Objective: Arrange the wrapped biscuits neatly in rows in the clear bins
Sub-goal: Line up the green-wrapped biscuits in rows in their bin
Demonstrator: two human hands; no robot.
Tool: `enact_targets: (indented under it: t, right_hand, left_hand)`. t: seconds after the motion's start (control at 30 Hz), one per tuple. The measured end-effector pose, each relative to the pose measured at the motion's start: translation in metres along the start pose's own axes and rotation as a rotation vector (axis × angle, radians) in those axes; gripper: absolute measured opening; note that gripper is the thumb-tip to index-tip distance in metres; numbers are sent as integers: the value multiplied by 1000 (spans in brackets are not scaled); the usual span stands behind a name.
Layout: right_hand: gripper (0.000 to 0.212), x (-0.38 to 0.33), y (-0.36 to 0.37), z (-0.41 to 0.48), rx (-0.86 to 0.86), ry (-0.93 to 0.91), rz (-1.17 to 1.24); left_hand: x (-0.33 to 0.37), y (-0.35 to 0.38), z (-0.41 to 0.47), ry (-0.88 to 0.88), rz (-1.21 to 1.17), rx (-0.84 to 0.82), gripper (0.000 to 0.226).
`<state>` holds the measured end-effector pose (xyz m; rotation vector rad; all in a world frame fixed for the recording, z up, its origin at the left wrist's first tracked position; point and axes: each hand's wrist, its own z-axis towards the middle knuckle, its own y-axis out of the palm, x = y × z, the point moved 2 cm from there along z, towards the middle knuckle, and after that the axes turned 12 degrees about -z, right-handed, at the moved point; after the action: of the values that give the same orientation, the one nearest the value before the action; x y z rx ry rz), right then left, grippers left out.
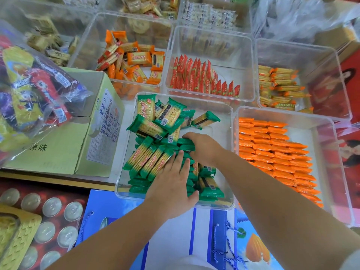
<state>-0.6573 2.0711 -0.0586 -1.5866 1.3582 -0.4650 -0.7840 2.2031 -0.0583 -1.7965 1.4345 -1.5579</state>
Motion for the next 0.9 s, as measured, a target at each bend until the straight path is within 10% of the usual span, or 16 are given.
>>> enact_targets:
  t: [0.33,0.77,0.9]
  right_hand:
    - [50,-6,10,-4,-37,46,254]
    - [48,12,-22,11,-228,-7,-1]
    - [36,10,-45,17,246,-55,37]
  left_hand:
    - [4,-6,-1,75,-34,11,96]
    - [-4,-11,29,1,143,29,107]
    - [-5,-9,29,7,147,54,106]
